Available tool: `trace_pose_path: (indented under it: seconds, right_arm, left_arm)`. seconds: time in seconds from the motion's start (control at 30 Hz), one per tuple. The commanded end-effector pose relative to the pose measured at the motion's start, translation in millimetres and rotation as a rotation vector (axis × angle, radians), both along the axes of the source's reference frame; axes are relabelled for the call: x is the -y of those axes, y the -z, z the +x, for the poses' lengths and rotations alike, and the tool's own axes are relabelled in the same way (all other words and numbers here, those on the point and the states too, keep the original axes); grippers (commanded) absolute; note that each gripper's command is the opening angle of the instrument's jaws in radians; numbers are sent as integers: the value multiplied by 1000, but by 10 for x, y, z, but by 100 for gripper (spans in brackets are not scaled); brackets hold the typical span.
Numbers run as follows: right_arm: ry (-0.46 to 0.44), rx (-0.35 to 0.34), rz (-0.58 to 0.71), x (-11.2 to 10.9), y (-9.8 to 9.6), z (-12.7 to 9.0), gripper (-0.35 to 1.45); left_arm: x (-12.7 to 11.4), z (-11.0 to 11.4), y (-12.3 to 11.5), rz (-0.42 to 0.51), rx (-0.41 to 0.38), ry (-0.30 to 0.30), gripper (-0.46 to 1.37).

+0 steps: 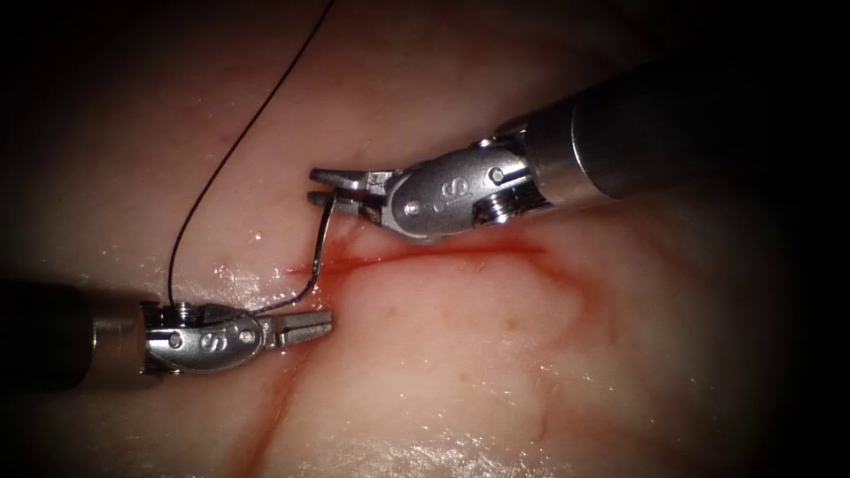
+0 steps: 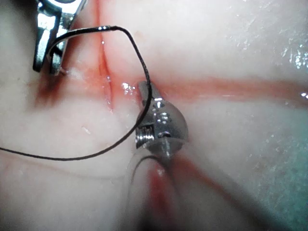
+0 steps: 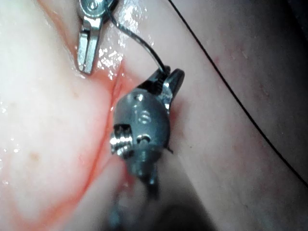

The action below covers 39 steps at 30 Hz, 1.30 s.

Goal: Wound Closure
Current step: Throw the needle through the target above the wound using the right tool

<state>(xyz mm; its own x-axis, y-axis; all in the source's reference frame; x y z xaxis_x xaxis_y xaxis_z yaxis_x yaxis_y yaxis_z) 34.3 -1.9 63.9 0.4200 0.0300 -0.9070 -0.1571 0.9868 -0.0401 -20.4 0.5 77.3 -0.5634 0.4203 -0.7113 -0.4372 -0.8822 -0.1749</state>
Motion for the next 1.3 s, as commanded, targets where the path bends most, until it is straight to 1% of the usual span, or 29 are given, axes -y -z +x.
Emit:
trace_pose_path:
  seconds: [0.03,0.1,0.17,0.27,0.37,0.4,0.57,0.6,0.67,0.7,0.73,0.8,0.83,0.9,1.1,1.23,1.3]
  right_arm:
    - [-4,-3,10,-5,4,3,-35]
    - [-5,-4,15,-9,6,5,-35]
    - [-34,-14,63,-12,8,9,-35]
    - [-77,-19,170,-15,5,12,-35]
    - [-97,-18,226,-17,2,12,-35]
    - [-109,-13,272,-17,-1,12,-35]
    - [-104,47,403,-11,-15,12,-35]
    - [-112,63,446,-7,-23,12,-35]
    - [-156,70,539,-2,-33,12,-35]
    - [-252,57,670,0,-39,12,-35]
    - [-333,22,760,1,-43,11,-35]
    - [-373,-1,807,0,-46,11,-35]
    - [-414,-24,854,0,-48,11,-35]
    - [-460,-38,929,0,-48,11,-35]
    - [-501,-16,1029,6,-46,11,-35]
    - [-543,-5,1113,12,-44,11,-35]
    - [-574,52,1119,17,-42,11,-35]
  left_arm:
    - [1,-1,-3,13,-4,-10,-35]
    - [2,-1,-6,14,-9,-13,-35]
    - [3,-1,-6,15,-11,-15,-35]
    - [3,-1,-5,16,-11,-15,-35]
    - [3,-1,-4,17,-11,-14,-35]
    - [3,-1,-3,17,-11,-14,-35]
    - [0,0,0,21,-9,-15,-35]
    - [-1,1,2,19,-5,-12,-35]
    - [-1,1,3,19,-2,-10,-35]
    - [-2,2,4,20,-2,-11,-35]
    - [-2,2,5,24,0,-6,-35]
    - [-2,2,4,24,-1,-6,-35]
    - [-2,1,4,24,-1,-6,-35]
    - [-2,1,4,22,1,-5,-35]
    - [-1,2,5,22,2,-5,-35]
    - [-1,3,5,22,2,-6,-35]
    - [-1,3,5,22,2,-6,-35]
